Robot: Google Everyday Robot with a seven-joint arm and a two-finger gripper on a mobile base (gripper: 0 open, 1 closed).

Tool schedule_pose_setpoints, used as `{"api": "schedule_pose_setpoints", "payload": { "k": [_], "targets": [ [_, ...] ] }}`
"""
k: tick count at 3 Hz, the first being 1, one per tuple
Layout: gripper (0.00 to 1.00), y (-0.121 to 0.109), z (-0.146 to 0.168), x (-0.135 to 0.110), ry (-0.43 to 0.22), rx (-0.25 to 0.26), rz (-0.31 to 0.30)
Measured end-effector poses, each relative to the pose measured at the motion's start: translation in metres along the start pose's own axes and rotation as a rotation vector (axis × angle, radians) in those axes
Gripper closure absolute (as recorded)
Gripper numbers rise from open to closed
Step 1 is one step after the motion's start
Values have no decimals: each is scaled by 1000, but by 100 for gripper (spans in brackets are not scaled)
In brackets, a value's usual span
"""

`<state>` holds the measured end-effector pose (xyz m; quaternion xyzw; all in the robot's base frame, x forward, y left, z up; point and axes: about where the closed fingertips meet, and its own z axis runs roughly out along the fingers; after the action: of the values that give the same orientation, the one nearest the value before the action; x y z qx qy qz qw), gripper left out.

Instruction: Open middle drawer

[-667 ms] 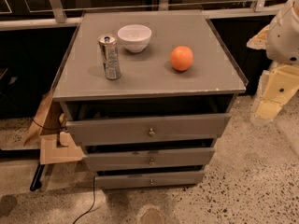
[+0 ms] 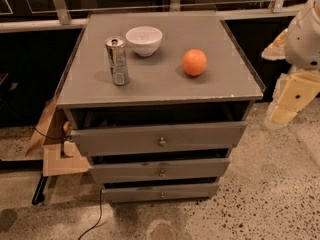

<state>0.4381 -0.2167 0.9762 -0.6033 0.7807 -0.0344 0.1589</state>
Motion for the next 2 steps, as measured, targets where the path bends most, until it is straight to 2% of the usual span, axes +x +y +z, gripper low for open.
{"api": "schedule_pose_setpoints", "payload": {
  "k": [1,2],
  "targets": [
    [39,8,13,4,-9,-4,16],
    [63,28,48,17,-39,-29,46]
  ]
}}
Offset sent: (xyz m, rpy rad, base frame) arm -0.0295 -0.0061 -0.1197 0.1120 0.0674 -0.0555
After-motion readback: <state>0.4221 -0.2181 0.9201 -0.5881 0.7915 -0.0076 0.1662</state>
